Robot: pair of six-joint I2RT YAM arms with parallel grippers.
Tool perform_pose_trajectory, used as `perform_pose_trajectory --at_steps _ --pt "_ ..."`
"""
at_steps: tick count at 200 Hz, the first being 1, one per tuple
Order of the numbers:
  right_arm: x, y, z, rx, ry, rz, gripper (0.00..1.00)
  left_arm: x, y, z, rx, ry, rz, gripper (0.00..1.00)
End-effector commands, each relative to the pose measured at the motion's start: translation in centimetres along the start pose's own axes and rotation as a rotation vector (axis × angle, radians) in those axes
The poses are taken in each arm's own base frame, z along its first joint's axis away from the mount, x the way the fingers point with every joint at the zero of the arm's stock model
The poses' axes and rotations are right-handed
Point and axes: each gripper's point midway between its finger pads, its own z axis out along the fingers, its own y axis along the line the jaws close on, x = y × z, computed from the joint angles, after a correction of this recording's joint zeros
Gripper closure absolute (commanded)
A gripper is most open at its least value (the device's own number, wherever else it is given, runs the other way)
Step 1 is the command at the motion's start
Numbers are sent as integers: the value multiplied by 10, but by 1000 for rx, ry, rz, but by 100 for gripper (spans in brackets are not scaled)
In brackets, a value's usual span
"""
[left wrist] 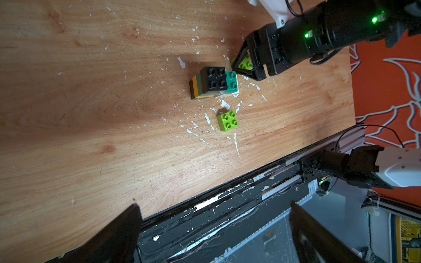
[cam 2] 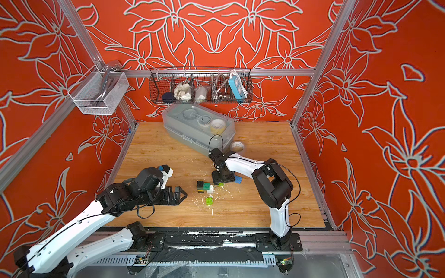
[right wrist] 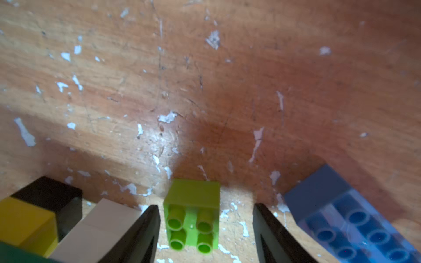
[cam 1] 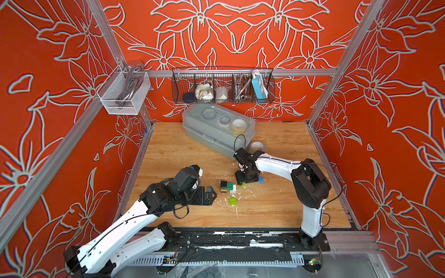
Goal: Assemble a giraffe with lego
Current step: Pick up the lego brick from the center of the board.
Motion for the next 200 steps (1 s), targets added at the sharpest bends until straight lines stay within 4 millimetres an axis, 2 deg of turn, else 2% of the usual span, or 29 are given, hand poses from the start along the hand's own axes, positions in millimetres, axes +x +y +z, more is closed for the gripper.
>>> perform_pose_trajectory --at_steps 1,67,147,166,200 --pt "-4 1 0 -3 2 -8 35 -7 -8 -4 20 -24 21 1" --pt "-5 0 2 5 3 -12 49 -5 -6 -1 15 -16 22 2" --pt "-2 -1 5 19 16 -8 73 -5 -5 -2 17 -20 17 3" --pt "0 -1 -5 26 11 -6 75 -7 -5 -2 14 -28 16 3" --pt "8 9 -43 32 -28 7 79 -13 -8 -5 28 -69 21 3"
